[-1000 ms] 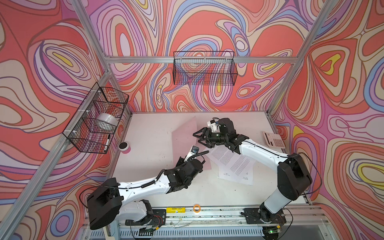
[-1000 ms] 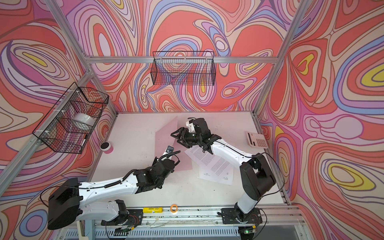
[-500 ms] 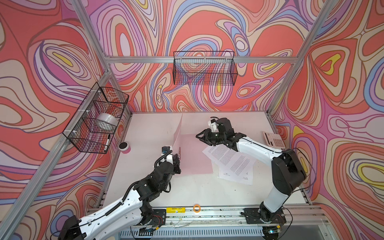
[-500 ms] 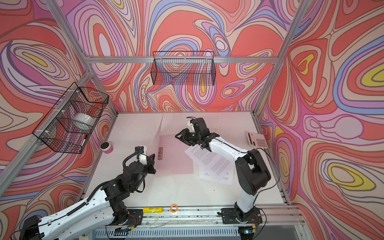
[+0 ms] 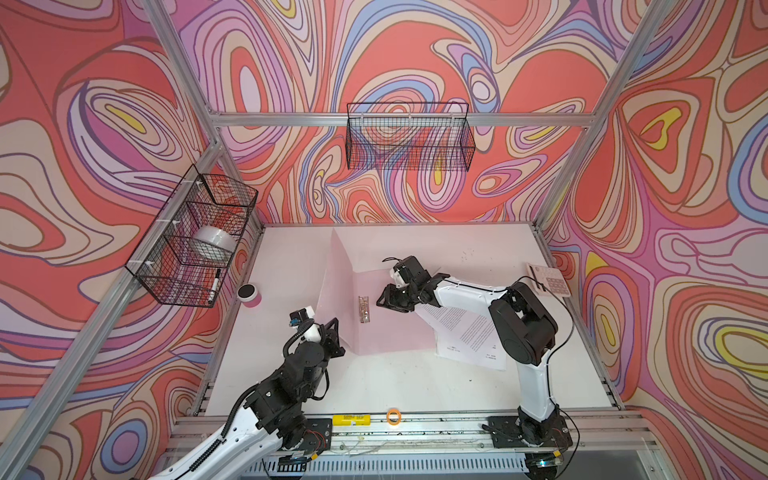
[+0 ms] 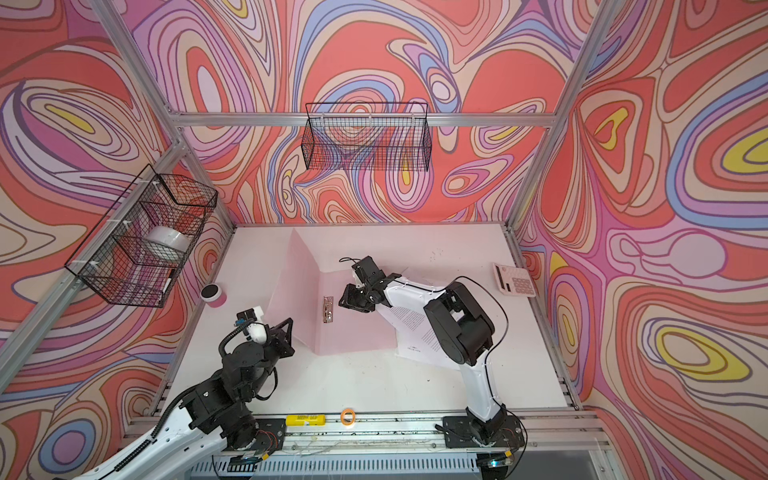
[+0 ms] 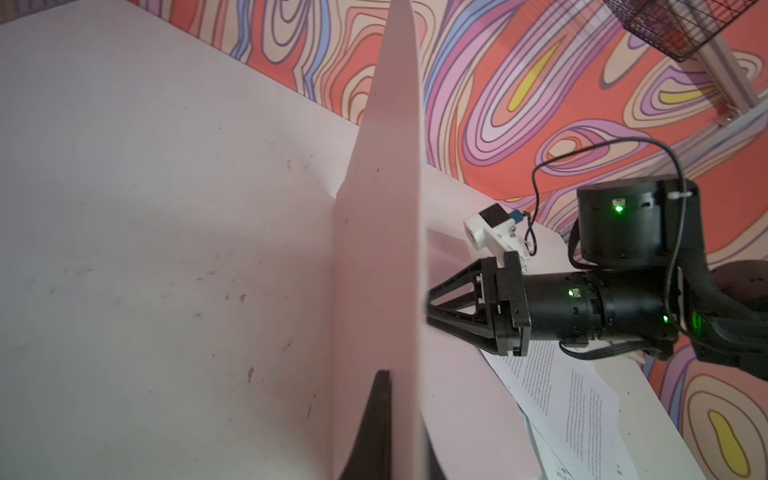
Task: Put the files into the folder
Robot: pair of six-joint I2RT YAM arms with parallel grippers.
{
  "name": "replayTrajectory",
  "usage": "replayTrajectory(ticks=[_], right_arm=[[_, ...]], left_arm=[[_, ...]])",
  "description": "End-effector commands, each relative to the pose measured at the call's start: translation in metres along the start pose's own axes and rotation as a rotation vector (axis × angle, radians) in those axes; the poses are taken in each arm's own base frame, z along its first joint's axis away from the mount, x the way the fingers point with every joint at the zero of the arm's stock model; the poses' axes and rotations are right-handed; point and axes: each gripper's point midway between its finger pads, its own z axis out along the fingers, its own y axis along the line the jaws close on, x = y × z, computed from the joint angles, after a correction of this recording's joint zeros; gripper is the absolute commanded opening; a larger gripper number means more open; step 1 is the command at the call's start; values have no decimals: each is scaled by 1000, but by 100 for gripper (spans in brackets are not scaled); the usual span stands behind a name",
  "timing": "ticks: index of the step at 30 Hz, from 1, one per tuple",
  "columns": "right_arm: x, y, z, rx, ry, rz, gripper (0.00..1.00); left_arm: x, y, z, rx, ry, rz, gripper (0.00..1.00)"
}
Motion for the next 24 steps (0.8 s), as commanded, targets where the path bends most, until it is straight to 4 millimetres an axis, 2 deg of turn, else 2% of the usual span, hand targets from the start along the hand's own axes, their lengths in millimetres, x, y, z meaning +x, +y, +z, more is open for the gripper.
replayTrajectory(ticks=[1,6,7,8,9,10,11,13,16,19,24], right_arm=[[13,-32,13,92,27,-2,43],[24,-44,18,100,46,12,43],[26,-45,18,101,50,14,43],[27,-47,19,103,54,16,43],[28,-47,19,103,57,16,43],[28,-46,18,99,55,15,43],[27,-44,17,95,54,13,43],[24,-39,15,85,52,5,43],[17,-23,10,69,40,-27,44],[10,1,1,58,16,-87,45],[8,44,-1,72,-4,-246,55]], left_arm=[[8,50,-12,-198,-2,-50,0],[7,111,-47,-460,-56,-178,0],[3,123,-56,-516,-91,-202,3],[2,130,-61,-547,-99,-219,11],[2,134,-65,-570,-103,-235,26],[1,134,-66,-577,-104,-241,40],[0,132,-66,-574,-99,-237,48],[-1,129,-63,-584,-92,-229,58],[0,126,-59,-609,-84,-214,61],[1,119,-51,-609,-66,-185,64],[4,111,-39,-594,-62,-182,65]])
